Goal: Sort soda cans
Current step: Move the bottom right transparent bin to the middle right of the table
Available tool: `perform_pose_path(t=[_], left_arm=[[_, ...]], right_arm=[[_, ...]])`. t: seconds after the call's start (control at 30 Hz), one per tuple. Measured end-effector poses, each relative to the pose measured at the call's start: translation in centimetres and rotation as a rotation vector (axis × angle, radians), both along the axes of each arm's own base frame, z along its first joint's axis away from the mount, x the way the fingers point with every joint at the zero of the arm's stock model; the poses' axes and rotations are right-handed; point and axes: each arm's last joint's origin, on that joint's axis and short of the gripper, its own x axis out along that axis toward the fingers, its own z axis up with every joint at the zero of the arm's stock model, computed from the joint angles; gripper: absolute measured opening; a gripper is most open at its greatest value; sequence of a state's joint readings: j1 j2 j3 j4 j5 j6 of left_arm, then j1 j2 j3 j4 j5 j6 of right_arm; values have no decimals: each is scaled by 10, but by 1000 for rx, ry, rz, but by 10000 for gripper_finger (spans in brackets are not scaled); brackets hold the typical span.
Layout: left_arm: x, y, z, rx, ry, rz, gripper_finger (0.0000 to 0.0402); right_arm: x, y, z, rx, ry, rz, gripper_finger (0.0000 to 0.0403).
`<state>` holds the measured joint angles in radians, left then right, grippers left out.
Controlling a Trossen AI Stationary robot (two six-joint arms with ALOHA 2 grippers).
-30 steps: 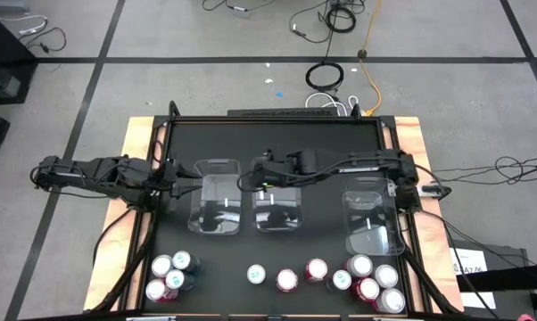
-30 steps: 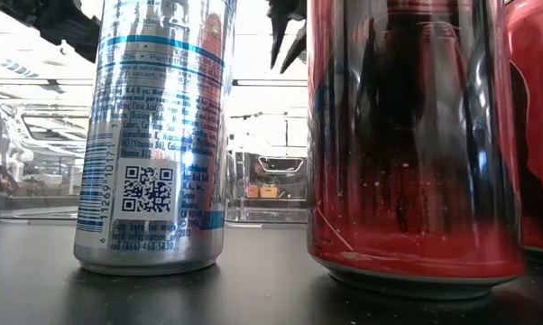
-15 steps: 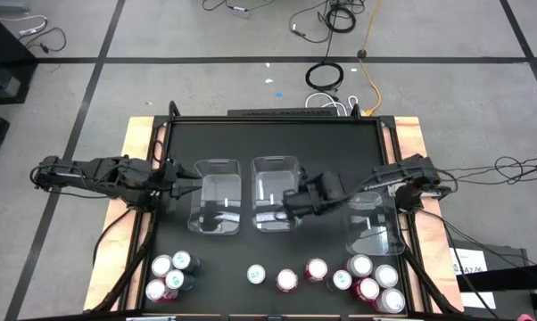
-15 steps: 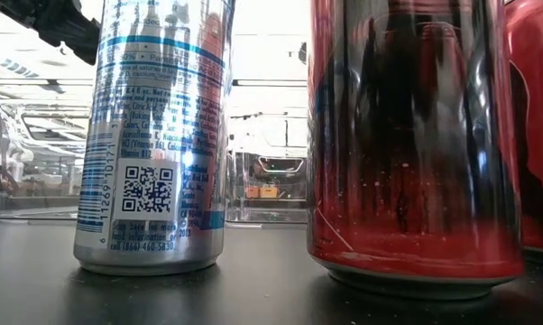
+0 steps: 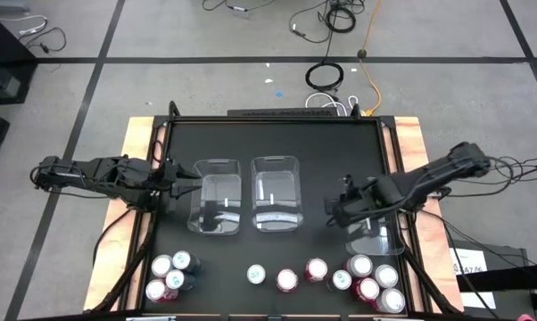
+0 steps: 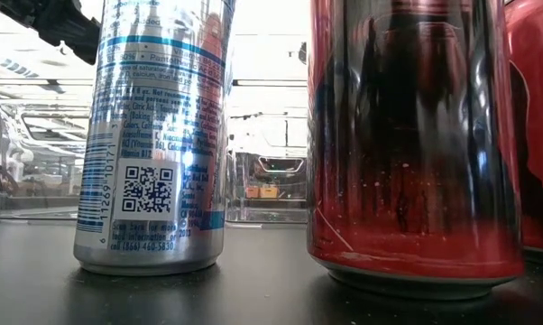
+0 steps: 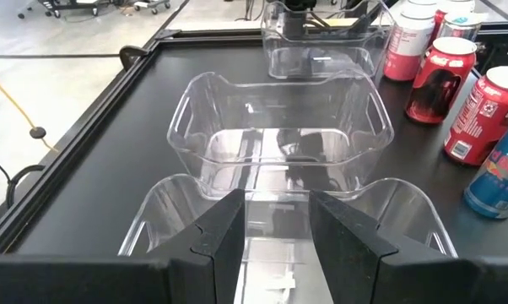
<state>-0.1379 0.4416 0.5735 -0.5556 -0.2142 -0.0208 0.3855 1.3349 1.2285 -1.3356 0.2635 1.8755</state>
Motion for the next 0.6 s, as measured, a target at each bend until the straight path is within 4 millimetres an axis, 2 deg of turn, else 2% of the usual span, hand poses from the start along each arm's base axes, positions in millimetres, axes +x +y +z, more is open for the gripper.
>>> perform_pose_path(t=[0.13, 0.4, 0.5, 0.6], left_arm=[[0, 0, 0, -1, 0, 1, 144], [0, 0, 0, -10, -2, 5, 144], [0, 0, 0, -24, -3, 12, 144], [0, 0, 0, -23, -3, 14, 144]], right_arm=[[-10, -2, -13, 100, 20, 11, 84], [-3, 3, -52, 144, 62, 53, 155], [-2, 3, -62, 136, 93, 51, 169], [0, 4, -72, 160, 100, 50, 166]])
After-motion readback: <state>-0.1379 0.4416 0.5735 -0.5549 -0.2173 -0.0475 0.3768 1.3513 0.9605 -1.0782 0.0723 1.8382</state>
